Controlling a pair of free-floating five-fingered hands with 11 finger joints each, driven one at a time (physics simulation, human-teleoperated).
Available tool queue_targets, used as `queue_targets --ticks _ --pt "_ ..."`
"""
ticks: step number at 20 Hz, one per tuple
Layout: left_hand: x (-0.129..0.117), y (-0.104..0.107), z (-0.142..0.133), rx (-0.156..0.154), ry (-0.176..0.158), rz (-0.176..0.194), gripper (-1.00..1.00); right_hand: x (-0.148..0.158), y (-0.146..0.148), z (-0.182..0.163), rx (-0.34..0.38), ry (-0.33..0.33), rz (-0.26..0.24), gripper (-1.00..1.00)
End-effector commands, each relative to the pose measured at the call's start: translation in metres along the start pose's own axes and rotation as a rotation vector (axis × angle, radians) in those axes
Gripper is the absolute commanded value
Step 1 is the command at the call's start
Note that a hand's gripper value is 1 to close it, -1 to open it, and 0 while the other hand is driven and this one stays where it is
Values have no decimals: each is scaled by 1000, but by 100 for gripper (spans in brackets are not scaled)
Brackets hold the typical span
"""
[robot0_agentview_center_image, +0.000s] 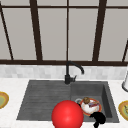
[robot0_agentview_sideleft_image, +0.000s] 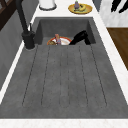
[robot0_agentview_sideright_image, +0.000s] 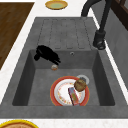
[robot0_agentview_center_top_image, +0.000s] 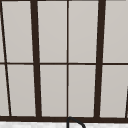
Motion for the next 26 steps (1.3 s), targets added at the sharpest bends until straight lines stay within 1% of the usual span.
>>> queue_targets --ticks 1,4,6,7,8,9,10,11,13,14,16,17,18,19,20,21,22,23,24,25,26 --pt "-12 -10 6 -131 26 9 -100 0 0 0 0 0 0 0" --pt "-27 -15 2 -134 -1 7 -100 0 0 0 0 0 0 0" --pt "-37 -19 0 -137 -6 8 -100 0 0 0 0 0 0 0" --pt "-40 -23 0 -134 -15 12 -100 0 0 0 0 0 0 0" --pt "-39 -26 0 -126 -34 27 -100 0 0 0 0 0 0 0" --pt "-38 -32 0 -100 -62 55 -100 0 0 0 0 0 0 0" --pt "-45 -37 1 -73 -57 65 -100 0 0 0 0 0 0 0" --pt "-62 -45 3 -46 -62 45 -100 0 0 0 0 0 0 0" --pt "-78 -52 10 -20 -43 20 -100 0 0 0 0 0 0 0" --pt "-86 -58 14 -19 -57 18 -100 0 0 0 0 0 0 0" --pt "-102 -67 19 -15 -96 27 -100 0 0 0 0 0 0 0" --pt "-110 -70 20 1 -110 32 -100 0 0 0 0 0 0 0" --pt "-118 -73 21 13 -113 36 100 0 0 0 0 0 0 0" --pt "-123 -74 22 -8 -137 22 100 0 0 0 0 0 0 0" --pt "-130 -77 22 -9 -158 10 100 0 0 0 0 0 0 0" --pt "-133 -79 23 -1 -169 13 100 0 0 0 0 0 0 0" --pt "-126 -80 21 12 -166 -10 100 0 0 0 0 0 0 0" --pt "-118 -82 8 36 -160 -49 100 0 0 0 0 0 0 0" --pt "-117 -84 3 12 -141 -90 100 0 0 0 0 0 0 0" --pt "-109 -83 -1 -7 -137 -150 100 0 0 0 0 0 0 0" --pt "-98 -74 1 2 -155 -195 100 0 0 0 0 0 0 0"
